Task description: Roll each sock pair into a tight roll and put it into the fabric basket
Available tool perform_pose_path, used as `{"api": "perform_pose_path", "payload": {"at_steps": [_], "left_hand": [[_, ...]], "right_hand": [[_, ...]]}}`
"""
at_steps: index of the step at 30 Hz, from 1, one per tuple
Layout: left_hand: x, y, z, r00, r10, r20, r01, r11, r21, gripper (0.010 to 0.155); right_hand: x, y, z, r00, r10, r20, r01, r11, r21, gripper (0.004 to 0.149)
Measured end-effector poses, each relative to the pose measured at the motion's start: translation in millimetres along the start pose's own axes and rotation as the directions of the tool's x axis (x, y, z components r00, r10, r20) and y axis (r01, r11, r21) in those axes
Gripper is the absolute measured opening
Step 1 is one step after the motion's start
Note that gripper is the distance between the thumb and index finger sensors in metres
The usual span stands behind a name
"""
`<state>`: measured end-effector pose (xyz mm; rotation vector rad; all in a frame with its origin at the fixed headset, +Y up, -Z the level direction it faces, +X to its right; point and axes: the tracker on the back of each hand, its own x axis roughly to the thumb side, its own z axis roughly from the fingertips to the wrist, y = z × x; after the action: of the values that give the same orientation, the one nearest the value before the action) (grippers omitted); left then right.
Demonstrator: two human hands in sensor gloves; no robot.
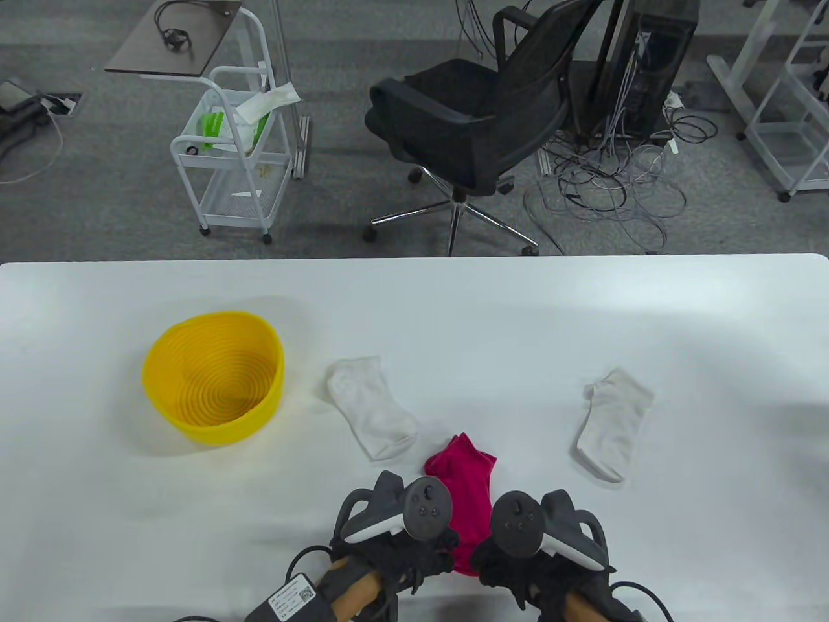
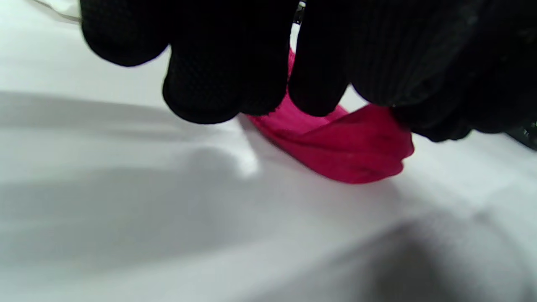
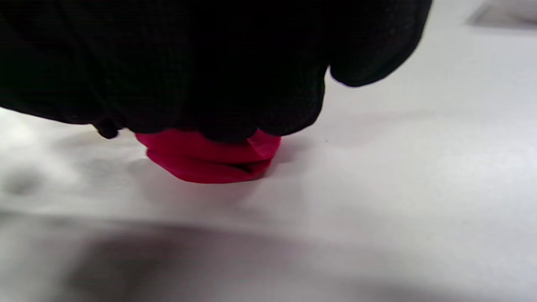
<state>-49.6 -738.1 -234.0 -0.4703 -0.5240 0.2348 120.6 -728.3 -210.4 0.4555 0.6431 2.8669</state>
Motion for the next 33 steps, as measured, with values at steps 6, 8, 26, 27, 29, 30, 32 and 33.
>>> {"api": "perform_pose_path", "payload": {"at_steps": [6, 8, 26, 27, 29, 30, 32, 33], "left_hand": [[0, -1, 1, 1.000, 0.000, 0.018, -0.002, 0.998, 0.062, 0.050], [2, 0, 2, 1.000, 0.002, 0.027, -0.004, 0.997, 0.079, 0.050], [-5, -18, -13, 0.999, 0.015, 0.038, -0.016, 1.000, 0.022, 0.051], [-4, -19, -14, 0.999, 0.011, 0.040, -0.013, 0.999, 0.031, 0.051], [-3, -21, -16, 0.999, -0.003, 0.041, 0.001, 0.999, 0.041, 0.050], [-3, -21, -16, 0.999, -0.007, 0.042, 0.005, 0.999, 0.049, 0.049], [-1, -22, -18, 0.999, -0.022, 0.040, 0.018, 0.996, 0.087, 0.044], [0, -23, -19, 0.999, -0.025, 0.041, 0.022, 0.995, 0.094, 0.042]], "right_hand": [[1, 10, -8, 0.999, 0.037, -0.031, -0.036, 0.999, 0.027, 0.044], [0, 13, -10, 0.998, 0.045, -0.038, -0.043, 0.998, 0.045, 0.045], [2, 22, -22, 0.998, 0.033, -0.061, -0.036, 0.998, -0.049, 0.039], [1, 22, -24, 0.997, 0.011, -0.072, -0.015, 0.999, -0.044, 0.039], [-1, 22, -25, 0.997, -0.006, -0.083, 0.003, 0.999, -0.039, 0.038], [-1, 22, -25, 0.996, -0.013, -0.089, 0.010, 0.999, -0.038, 0.038], [-3, 21, -26, 0.995, -0.023, -0.099, 0.020, 0.999, -0.034, 0.038], [-4, 21, -26, 0.994, -0.033, -0.103, 0.030, 0.999, -0.035, 0.039]]}}
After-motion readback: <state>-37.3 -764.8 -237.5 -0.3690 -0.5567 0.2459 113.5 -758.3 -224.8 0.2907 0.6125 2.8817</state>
